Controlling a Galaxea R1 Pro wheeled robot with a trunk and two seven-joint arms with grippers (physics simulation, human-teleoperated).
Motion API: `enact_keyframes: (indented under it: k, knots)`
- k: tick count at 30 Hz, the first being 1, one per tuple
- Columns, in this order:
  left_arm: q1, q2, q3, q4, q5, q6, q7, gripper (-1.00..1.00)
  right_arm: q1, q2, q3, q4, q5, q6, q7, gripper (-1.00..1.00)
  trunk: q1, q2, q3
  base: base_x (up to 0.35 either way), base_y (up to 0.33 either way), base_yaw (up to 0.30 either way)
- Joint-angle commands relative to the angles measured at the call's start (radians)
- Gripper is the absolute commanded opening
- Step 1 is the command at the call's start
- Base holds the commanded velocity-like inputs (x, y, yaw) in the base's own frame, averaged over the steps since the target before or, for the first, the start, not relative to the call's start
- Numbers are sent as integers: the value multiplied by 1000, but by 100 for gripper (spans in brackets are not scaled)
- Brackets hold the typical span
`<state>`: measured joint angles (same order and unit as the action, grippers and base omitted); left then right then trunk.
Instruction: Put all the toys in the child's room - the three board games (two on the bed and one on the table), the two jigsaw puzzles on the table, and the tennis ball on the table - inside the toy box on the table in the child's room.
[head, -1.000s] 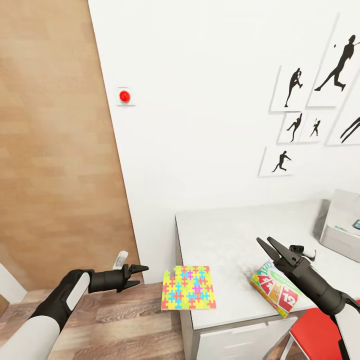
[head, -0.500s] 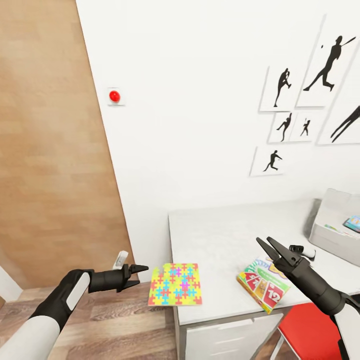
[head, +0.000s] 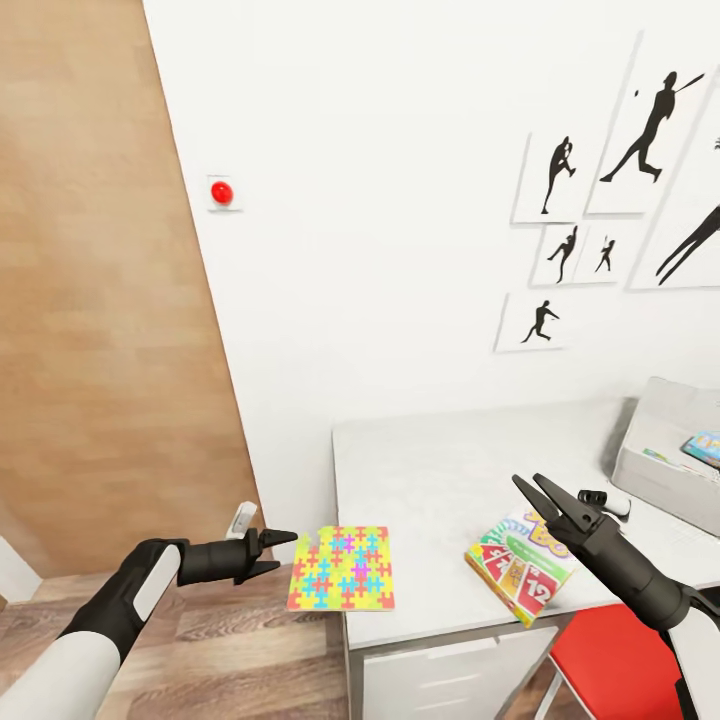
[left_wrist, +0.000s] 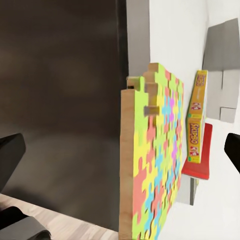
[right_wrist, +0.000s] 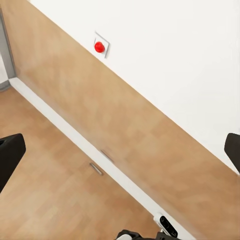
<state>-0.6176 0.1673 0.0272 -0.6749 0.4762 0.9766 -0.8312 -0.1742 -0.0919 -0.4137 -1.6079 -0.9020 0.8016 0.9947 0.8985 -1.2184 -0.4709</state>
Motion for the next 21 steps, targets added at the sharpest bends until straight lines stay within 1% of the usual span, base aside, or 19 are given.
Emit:
enact_keyframes:
  k: [1, 5, 11, 21]
  knots:
    - [-1, 0, 2, 0, -4, 4, -5, 100, -1, 0, 0, 0, -3, 5, 1, 100, 0, -1, -1, 0, -156, 0]
    - [-1, 0, 2, 0, -4, 4, -4, 100, -1, 0, 0, 0, -3, 5, 1, 100, 0, -1, -1, -16, -183, 0]
    - [-1, 0, 2, 0, -4, 3, -5, 100, -1, 0, 0, 0, -3, 5, 1, 100, 0, -1, -1, -102, -184, 0]
    - [-1, 0, 2, 0, -4, 3, -5, 100, -1, 0, 0, 0, -3, 5, 1, 100, 0, -1, -1, -28, -42, 0]
